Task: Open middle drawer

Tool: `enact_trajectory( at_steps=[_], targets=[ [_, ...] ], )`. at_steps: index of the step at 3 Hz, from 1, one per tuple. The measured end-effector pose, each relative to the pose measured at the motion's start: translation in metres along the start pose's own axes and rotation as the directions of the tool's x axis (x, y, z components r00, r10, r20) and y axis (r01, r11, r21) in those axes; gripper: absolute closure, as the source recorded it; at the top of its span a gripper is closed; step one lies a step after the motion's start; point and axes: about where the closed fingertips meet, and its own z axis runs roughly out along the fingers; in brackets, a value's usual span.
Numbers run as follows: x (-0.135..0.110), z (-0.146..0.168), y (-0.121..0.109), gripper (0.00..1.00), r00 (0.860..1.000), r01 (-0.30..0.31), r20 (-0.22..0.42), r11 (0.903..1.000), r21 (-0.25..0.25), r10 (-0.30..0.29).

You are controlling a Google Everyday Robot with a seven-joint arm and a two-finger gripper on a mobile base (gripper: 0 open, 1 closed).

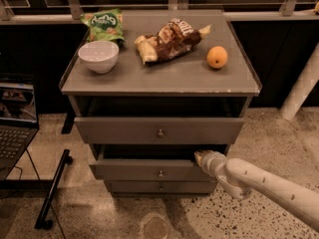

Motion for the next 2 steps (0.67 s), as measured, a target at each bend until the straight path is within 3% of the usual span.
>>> enact_trajectory(
  at_steps=[1, 2],
  targets=[
    [0.0255, -0.0255, 0.0108, 1.0, 0.995, -0.081, -0.064, 0.9951, -0.057, 0.077],
    [0.0244, -0.0246, 0.0107, 1.0, 0.995, -0.081, -0.064, 0.9951, -0.057, 0.077]
  ],
)
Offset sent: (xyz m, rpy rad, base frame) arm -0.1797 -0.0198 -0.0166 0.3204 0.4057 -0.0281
